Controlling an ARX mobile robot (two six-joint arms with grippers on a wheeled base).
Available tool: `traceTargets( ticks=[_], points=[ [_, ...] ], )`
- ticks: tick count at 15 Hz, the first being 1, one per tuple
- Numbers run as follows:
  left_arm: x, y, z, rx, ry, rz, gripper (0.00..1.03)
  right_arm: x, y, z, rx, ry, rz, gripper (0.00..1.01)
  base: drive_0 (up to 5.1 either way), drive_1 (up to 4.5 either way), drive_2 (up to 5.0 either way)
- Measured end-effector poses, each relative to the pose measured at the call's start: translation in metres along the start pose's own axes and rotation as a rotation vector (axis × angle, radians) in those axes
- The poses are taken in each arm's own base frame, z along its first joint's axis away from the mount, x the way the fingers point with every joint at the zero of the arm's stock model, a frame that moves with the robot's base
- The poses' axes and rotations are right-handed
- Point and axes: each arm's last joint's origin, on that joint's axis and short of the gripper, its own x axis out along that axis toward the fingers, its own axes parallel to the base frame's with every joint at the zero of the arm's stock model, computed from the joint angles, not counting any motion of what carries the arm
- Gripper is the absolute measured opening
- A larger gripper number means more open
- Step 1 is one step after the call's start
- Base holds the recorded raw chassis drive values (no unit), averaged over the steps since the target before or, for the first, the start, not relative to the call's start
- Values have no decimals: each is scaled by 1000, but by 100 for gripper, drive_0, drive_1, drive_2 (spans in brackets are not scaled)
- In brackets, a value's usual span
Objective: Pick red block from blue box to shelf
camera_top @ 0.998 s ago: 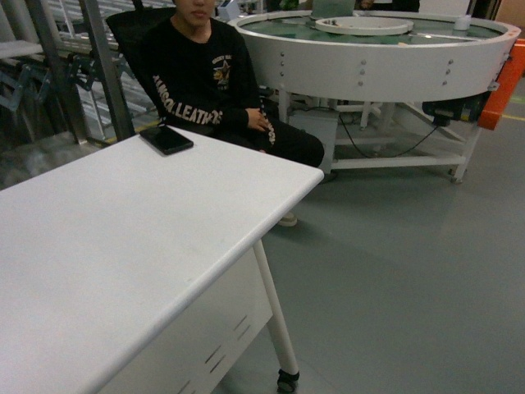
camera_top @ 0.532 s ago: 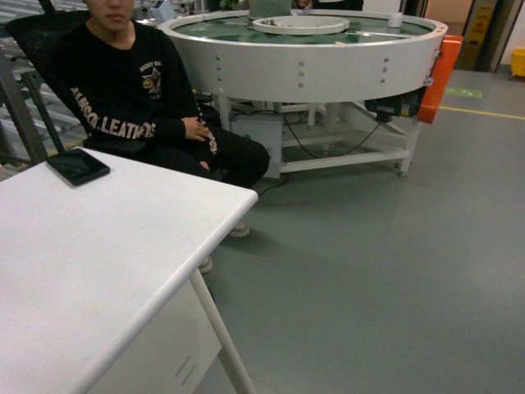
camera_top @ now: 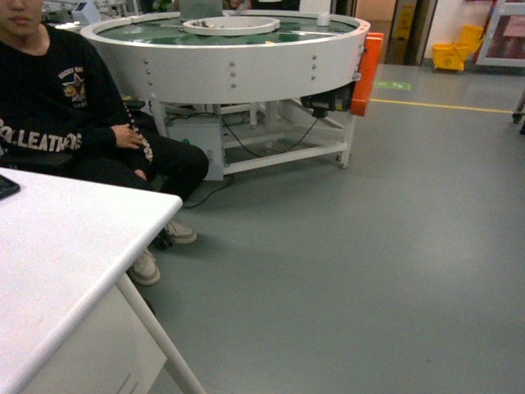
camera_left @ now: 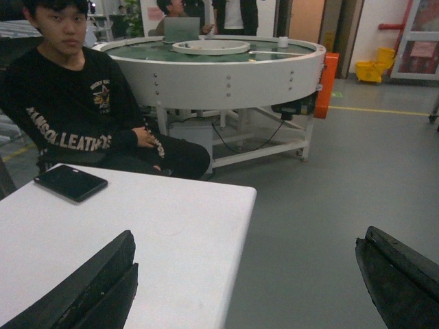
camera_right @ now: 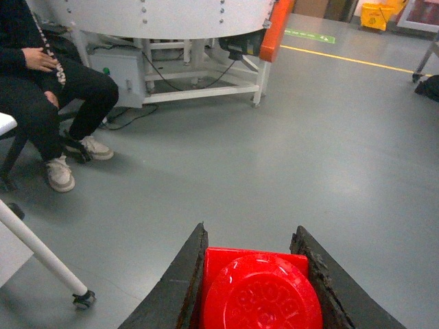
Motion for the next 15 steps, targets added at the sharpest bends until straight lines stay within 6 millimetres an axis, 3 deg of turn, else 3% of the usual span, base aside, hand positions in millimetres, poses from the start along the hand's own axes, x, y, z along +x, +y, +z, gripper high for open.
traceTargets(
  ticks=[10, 15],
  points=[
    [0, 0, 0, 0, 5, 0, 98, -1, 0, 1, 0, -6, 0, 29, 306, -499, -262],
    [0, 0, -1, 0, 6, 0, 98, 0, 0, 1, -1, -8, 0, 29, -162, 245, -570]
  ],
)
